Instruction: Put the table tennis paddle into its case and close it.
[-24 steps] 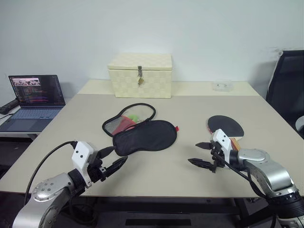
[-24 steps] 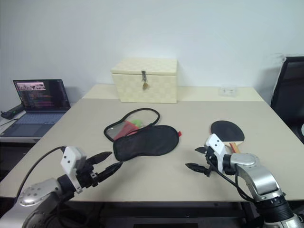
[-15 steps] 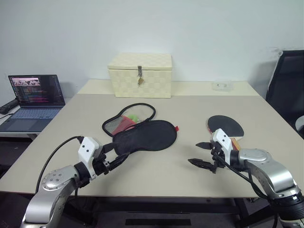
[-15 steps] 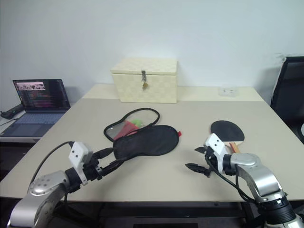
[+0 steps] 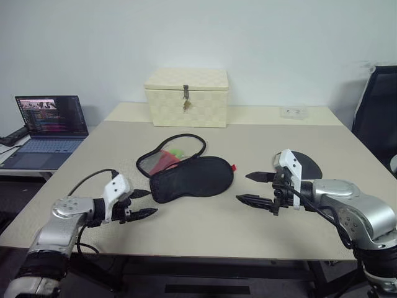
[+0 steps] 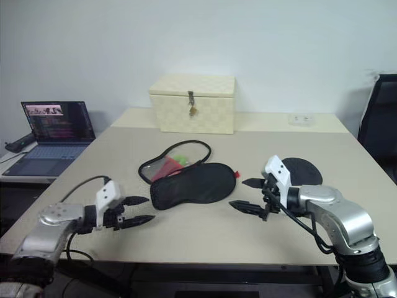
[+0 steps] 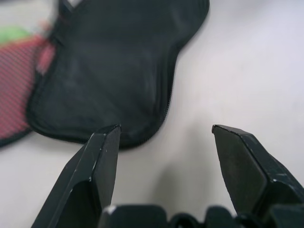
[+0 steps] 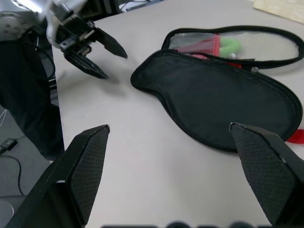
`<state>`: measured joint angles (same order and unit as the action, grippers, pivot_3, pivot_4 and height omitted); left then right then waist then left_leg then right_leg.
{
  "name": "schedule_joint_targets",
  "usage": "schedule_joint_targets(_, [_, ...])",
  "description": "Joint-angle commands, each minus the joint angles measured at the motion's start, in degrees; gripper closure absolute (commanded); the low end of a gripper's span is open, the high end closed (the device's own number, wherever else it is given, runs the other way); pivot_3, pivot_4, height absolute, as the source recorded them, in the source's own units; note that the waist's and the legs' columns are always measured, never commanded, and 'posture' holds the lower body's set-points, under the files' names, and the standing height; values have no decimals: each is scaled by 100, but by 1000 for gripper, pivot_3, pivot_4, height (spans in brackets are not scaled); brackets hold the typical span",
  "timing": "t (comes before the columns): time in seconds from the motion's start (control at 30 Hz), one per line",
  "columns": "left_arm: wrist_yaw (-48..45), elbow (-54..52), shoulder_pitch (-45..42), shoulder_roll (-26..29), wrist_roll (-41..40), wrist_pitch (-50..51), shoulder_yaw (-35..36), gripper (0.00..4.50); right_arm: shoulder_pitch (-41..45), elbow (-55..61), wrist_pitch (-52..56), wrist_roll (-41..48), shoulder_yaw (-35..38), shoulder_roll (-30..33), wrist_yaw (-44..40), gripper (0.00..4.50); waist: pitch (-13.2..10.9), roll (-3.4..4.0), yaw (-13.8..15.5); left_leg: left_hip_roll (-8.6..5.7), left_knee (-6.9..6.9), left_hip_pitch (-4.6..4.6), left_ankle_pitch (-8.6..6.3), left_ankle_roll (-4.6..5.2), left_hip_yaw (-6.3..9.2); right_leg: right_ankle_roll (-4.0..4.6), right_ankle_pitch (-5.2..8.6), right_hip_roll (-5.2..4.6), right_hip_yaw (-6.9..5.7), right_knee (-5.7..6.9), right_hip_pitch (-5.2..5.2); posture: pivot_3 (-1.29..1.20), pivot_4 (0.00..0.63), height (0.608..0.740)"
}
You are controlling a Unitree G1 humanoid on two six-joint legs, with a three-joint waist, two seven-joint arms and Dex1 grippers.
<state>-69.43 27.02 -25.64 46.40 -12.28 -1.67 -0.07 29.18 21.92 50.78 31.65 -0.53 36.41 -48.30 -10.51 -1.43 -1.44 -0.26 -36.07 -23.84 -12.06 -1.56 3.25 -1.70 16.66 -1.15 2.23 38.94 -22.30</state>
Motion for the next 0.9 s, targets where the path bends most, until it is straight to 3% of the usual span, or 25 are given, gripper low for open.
schedule_joint_targets(0.03, [-224,934,-604,-135,492,-802,-340,1147,-141,320,-3,134,183,100,99,45,0,-1,4,-1,0,0,0,0,1,0,0,0,-2,1,0,0,150,740])
schedule_joint_targets(0.27, [21,2697,-1538,-587,1156,-1892,-663,1147,-418,397,-153,97,211,127,276,45,3,2,-2,-2,-4,5,2,3,-1,-1,0,2,-5,11,4,0,150,740])
schedule_joint_targets(0.5, [-248,3192,-1629,-655,1298,-2165,-748,1147,-535,430,-263,105,279,154,385,45,9,7,3,-6,-11,15,13,18,0,-9,-4,1,-3,12,18,0,150,740])
schedule_joint_targets(0.6, [-445,3186,-1488,-644,1238,-2067,-739,1782,-554,393,-278,123,365,143,460,0,10,9,-7,-5,-10,18,14,20,1,-9,-4,2,-1,13,19,0,150,740])
schedule_joint_targets(0.83, [-478,3065,-1443,-788,1137,-1791,-648,4201,-510,320,-284,118,463,199,517,0,21,24,-20,-2,-8,36,14,20,2,-9,-3,2,4,16,31,0,150,740])
schedule_joint_targets(0.9, [-438,2949,-1461,-898,1084,-1648,-604,4467,-472,276,-287,105,496,224,533,0,23,28,-18,-5,-7,38,14,20,-1,-10,-3,2,8,14,33,0,150,740])
